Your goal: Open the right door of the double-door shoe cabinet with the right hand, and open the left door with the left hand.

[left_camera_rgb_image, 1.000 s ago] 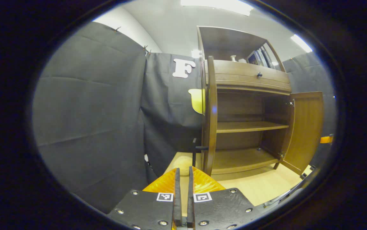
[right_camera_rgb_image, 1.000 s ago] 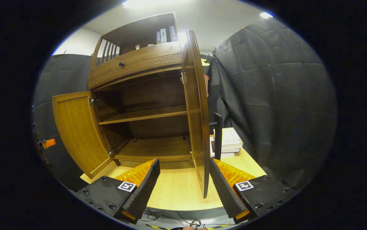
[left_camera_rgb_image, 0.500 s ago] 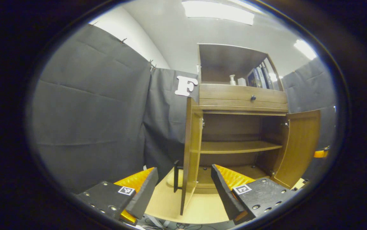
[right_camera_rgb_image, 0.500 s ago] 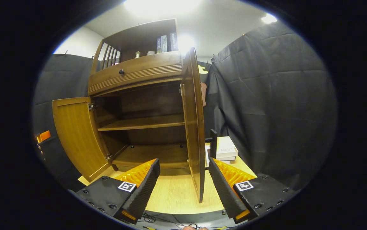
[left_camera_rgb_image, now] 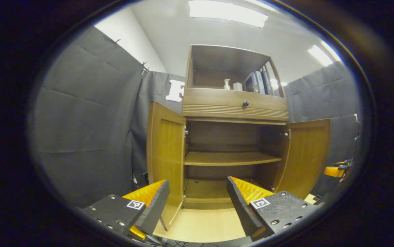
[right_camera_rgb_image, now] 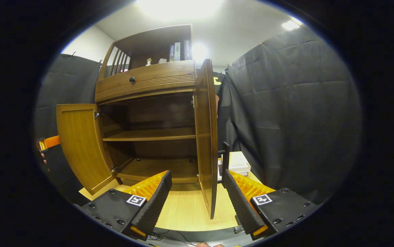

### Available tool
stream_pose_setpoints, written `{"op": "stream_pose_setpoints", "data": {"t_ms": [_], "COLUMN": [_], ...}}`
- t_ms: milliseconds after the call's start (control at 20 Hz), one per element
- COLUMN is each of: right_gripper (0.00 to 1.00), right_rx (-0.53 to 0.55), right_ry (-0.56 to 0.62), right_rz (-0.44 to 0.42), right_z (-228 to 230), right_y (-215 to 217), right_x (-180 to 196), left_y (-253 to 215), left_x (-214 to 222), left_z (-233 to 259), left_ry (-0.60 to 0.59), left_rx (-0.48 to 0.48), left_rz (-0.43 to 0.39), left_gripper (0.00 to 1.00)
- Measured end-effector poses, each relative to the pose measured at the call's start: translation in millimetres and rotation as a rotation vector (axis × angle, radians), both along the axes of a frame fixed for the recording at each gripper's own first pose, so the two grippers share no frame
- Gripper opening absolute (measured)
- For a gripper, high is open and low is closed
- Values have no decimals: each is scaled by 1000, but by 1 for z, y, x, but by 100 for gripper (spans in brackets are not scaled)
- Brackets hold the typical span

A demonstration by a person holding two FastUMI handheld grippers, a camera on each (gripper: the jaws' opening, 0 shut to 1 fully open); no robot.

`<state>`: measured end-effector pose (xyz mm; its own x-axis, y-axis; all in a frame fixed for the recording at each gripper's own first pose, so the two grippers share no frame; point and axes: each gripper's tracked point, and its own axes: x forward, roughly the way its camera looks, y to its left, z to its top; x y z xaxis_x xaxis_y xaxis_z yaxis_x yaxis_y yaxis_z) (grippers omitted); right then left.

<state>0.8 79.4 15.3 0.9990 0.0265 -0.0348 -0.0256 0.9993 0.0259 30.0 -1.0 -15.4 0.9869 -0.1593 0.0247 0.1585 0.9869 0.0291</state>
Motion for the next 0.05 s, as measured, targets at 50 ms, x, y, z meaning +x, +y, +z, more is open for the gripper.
{"op": "stream_pose_setpoints", "data": {"t_ms": [50], "right_gripper": [92], "right_rx": [1], "right_ry": [-5], "right_rz": [3], "right_z": [2], "right_y": [1], "right_x": [1], "left_y": [-7], "left_x": [1], "left_z": [2], "left_ry": [-6], "left_rx": [17], "left_rz": [-9], "left_gripper": [96]}}
